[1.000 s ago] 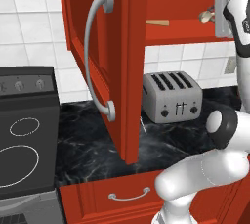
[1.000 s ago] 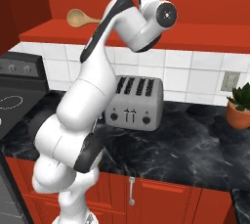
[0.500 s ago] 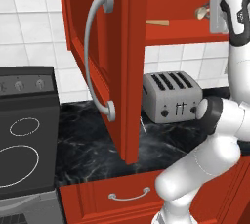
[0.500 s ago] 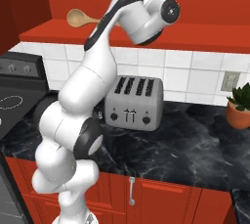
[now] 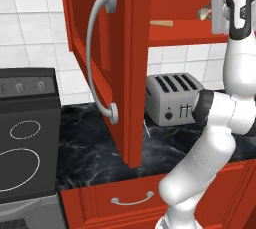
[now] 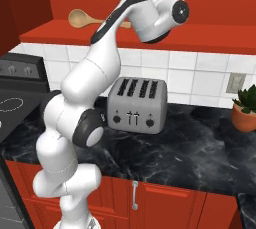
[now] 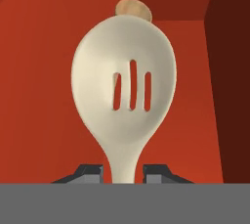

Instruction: Organize the utensils by type. Pick up the wooden spoons from the counter and place them in the open cabinet. Then pick up the metallic utensils from the counter and place them in the open drawer.

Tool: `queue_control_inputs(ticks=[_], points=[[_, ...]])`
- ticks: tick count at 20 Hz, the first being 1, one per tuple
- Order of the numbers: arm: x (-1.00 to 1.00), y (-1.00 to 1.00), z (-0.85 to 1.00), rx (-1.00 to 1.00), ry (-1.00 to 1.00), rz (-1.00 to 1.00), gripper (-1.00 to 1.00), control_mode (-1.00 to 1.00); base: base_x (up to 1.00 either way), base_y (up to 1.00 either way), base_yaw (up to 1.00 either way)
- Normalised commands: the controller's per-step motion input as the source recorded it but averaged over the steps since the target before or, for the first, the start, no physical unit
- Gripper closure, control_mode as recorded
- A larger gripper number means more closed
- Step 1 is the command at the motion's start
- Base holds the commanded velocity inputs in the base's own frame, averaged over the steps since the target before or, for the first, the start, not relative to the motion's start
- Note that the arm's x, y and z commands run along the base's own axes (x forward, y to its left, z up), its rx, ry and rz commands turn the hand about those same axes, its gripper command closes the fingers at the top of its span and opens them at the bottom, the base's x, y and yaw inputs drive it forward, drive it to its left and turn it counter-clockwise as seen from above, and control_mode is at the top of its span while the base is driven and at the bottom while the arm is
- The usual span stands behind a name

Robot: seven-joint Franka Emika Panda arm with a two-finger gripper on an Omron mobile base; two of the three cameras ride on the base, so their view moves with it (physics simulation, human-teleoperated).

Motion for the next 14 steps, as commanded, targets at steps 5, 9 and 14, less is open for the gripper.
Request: queue_control_inputs(ticks=[5,9,14], points=[[0.2,0.0,-0.09,0.0,0.0,0.04,1.0,-1.0,0.0,0.0,0.0],[0.12,0.0,-0.13,0.0,0.0,0.04,1.0,-1.0,0.0,0.0,0.0],[0.11,0.02,-0.1,0.0,0.0,0.01,1.0,-1.0,0.0,0.0,0.0]])
